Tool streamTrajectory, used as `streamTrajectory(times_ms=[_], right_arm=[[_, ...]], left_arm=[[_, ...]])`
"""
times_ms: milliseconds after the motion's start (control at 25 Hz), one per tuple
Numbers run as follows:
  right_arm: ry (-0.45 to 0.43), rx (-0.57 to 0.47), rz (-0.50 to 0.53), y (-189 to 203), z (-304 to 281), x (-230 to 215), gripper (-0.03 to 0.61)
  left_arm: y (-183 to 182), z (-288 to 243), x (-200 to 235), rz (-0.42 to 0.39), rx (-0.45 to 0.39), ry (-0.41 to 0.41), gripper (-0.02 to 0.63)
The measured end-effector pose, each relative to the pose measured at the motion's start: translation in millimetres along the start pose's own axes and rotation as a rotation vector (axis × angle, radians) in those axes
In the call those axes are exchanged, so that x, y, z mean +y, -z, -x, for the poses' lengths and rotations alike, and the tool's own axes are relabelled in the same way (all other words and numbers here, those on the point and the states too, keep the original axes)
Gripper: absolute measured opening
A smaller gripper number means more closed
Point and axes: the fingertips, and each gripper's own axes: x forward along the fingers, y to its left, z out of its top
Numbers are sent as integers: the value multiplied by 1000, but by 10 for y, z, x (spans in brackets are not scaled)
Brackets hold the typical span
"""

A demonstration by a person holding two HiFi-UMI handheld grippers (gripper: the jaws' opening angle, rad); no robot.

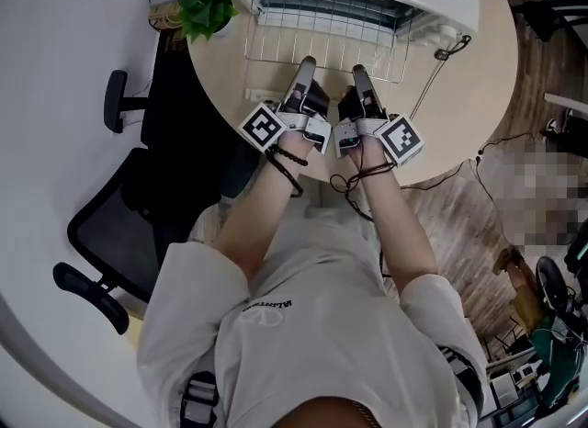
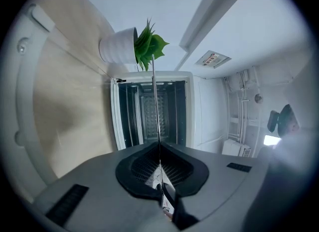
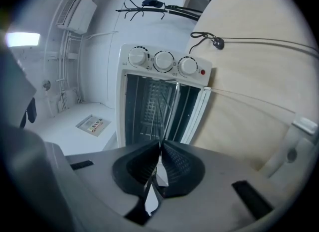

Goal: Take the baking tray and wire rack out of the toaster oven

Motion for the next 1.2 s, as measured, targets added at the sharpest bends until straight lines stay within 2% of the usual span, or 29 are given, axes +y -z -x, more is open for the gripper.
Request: streamTrajectory(times_ms=[280, 600, 960, 1200], right_arm=[[-6, 34, -2, 180, 303, 48, 12], [-23, 98, 18, 403, 681, 186, 13], [-78, 156, 7, 583, 1107, 722, 12], [-102, 163, 63, 418, 1100, 1035, 11]], left_arm=[[131, 326, -102, 17, -6, -12, 8], [254, 743, -293, -4, -6, -15, 8], [319, 1108, -931, -68, 13, 14, 8], [330, 954, -1249, -67, 20, 61, 8]])
